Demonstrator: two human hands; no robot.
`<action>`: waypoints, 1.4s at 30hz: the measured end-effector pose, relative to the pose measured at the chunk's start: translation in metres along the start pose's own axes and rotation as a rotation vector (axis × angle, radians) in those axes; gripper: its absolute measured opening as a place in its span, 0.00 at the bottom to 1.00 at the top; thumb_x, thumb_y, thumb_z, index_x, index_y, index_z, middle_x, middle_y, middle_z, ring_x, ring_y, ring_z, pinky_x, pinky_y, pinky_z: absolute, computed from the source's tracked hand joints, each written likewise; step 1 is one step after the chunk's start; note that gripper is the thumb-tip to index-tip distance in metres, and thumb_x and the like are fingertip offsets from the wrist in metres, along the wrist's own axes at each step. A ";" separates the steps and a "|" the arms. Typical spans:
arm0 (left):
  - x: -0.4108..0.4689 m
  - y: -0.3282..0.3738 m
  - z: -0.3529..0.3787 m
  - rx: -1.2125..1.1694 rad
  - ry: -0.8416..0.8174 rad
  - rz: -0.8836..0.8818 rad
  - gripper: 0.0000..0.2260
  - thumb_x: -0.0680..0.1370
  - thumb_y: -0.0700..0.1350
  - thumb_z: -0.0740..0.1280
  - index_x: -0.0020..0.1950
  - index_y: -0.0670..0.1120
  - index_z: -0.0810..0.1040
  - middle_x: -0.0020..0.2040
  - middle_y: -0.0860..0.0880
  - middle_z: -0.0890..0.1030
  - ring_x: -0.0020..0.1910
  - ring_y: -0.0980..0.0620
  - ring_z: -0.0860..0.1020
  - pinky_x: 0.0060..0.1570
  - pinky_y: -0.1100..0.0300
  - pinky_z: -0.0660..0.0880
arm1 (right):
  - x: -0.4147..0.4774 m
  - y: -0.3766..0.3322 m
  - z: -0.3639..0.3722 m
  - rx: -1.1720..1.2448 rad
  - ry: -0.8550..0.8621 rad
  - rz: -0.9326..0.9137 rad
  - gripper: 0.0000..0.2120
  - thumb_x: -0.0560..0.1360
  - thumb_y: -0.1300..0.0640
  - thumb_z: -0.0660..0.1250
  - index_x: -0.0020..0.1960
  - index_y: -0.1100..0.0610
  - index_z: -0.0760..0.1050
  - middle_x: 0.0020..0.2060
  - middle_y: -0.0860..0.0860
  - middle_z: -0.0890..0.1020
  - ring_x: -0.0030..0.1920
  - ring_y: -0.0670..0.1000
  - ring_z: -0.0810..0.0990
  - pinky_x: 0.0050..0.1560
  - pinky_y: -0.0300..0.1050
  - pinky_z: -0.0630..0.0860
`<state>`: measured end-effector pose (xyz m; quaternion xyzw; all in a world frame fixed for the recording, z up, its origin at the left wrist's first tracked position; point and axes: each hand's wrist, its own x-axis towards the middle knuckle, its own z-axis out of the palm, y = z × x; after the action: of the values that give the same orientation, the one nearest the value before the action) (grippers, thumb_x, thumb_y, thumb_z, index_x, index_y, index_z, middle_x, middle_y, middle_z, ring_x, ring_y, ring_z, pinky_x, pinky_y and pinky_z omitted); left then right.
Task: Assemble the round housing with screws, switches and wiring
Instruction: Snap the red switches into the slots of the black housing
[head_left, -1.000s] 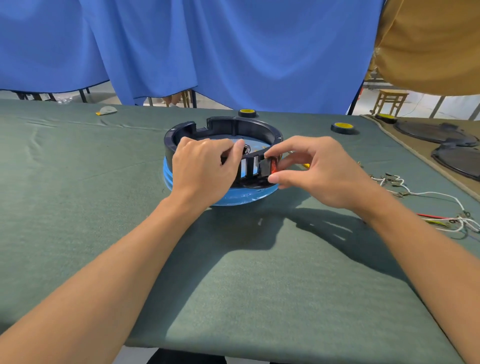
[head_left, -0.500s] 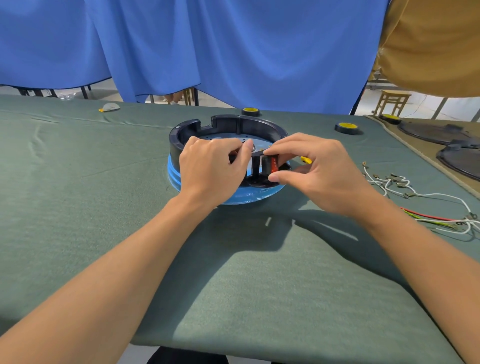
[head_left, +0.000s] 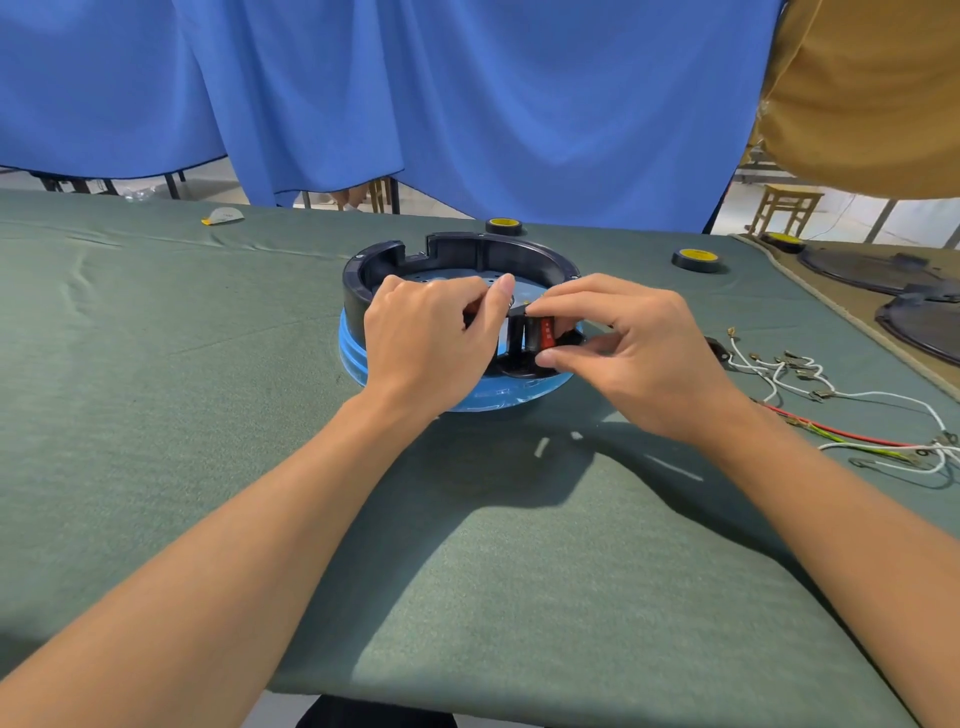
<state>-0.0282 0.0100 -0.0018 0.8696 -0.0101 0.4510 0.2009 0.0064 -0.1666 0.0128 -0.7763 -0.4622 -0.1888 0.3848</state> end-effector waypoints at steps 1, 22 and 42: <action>0.000 0.000 0.000 -0.001 -0.002 0.002 0.23 0.82 0.51 0.62 0.27 0.47 0.66 0.21 0.55 0.62 0.23 0.50 0.63 0.38 0.58 0.58 | 0.000 0.000 0.001 -0.007 -0.005 -0.001 0.16 0.69 0.69 0.74 0.56 0.60 0.82 0.53 0.52 0.82 0.52 0.50 0.81 0.46 0.45 0.81; -0.003 0.003 0.003 0.007 0.047 -0.002 0.20 0.71 0.63 0.65 0.39 0.47 0.83 0.32 0.51 0.82 0.31 0.50 0.68 0.49 0.54 0.67 | -0.002 0.008 0.020 -0.102 0.174 -0.011 0.15 0.69 0.70 0.73 0.54 0.62 0.81 0.48 0.53 0.80 0.41 0.49 0.79 0.42 0.44 0.79; -0.002 0.006 0.004 -0.004 0.024 -0.084 0.17 0.71 0.65 0.66 0.38 0.52 0.80 0.32 0.54 0.81 0.34 0.50 0.71 0.50 0.58 0.61 | 0.003 0.012 0.015 -0.110 0.248 0.096 0.09 0.74 0.64 0.70 0.54 0.59 0.83 0.45 0.50 0.81 0.41 0.44 0.77 0.42 0.30 0.73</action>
<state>-0.0269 0.0024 -0.0031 0.8635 0.0281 0.4523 0.2214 0.0172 -0.1571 0.0002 -0.7883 -0.3625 -0.2897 0.4042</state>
